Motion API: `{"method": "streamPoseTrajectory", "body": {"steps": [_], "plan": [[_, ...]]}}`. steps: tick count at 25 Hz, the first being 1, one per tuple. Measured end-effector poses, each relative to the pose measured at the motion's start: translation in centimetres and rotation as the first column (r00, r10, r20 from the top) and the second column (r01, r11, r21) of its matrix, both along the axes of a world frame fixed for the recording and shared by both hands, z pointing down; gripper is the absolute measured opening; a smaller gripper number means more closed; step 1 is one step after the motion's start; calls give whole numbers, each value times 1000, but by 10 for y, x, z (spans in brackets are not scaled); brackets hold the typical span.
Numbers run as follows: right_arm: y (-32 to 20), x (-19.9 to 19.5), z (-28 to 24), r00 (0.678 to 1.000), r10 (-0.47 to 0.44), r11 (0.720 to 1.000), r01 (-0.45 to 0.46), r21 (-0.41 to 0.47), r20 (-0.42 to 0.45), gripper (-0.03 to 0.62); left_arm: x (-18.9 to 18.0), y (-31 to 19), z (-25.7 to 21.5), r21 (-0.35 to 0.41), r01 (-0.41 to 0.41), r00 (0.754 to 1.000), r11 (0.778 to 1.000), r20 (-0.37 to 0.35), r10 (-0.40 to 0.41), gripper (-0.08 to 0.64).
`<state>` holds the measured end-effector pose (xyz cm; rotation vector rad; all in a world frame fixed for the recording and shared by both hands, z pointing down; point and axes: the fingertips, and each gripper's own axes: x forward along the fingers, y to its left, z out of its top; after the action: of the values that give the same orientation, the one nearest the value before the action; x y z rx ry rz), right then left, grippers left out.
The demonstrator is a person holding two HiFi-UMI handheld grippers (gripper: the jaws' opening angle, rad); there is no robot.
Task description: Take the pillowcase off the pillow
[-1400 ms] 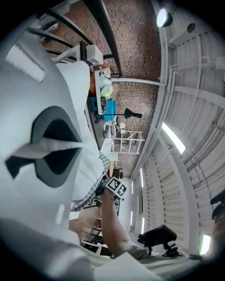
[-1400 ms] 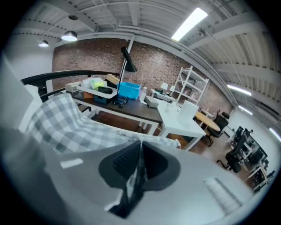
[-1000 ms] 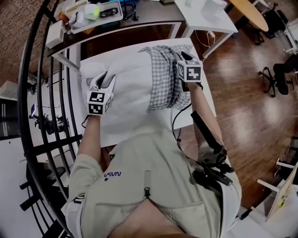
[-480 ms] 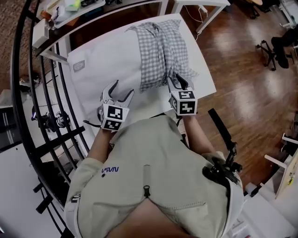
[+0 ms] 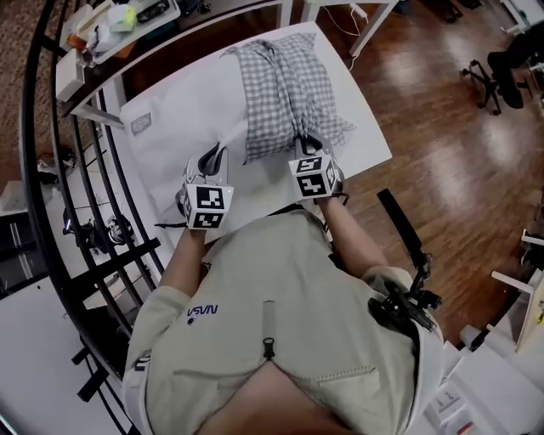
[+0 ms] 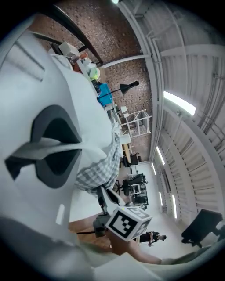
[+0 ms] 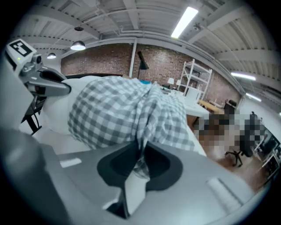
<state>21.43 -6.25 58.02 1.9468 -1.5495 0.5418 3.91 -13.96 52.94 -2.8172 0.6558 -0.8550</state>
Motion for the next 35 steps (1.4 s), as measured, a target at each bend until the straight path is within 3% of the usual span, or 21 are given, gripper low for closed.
{"method": "streamPoseTrajectory", "body": {"steps": [3,6,10,14,19,23,26,29,32,35], "plan": [[3,28,-37,995,76,995,-71,76,-70,33,-1,-17,-51,52,35,993,998,-114,-29,29],[9,62,-62,978,166,980,-150,130,-123,21,-11,-32,-79,30,75,977,997,-200,-67,26],[27,101,-63,952,277,957,-261,122,-132,11,-26,-34,-78,-5,91,970,996,-225,-90,20],[45,118,-23,939,331,944,-330,22,-92,8,-31,-17,-44,-90,92,972,992,-210,-109,18],[66,108,31,954,296,944,-300,-138,-44,8,-33,7,8,-221,96,981,971,-143,-130,18],[68,104,38,965,263,953,-259,-158,2,17,-24,14,12,-214,73,990,974,-105,-98,28],[71,98,20,972,232,959,-221,-178,44,66,-19,26,-2,-240,47,994,970,-86,-69,63],[65,92,-25,983,179,979,-173,-113,45,103,-16,38,-39,-230,13,992,973,-118,-42,87],[36,85,-80,992,120,992,-122,36,41,103,-9,29,-84,-137,22,976,990,-211,-51,34],[-4,80,-104,999,25,992,-29,119,39,103,8,3,-100,-56,43,973,997,-222,-55,54]]}}
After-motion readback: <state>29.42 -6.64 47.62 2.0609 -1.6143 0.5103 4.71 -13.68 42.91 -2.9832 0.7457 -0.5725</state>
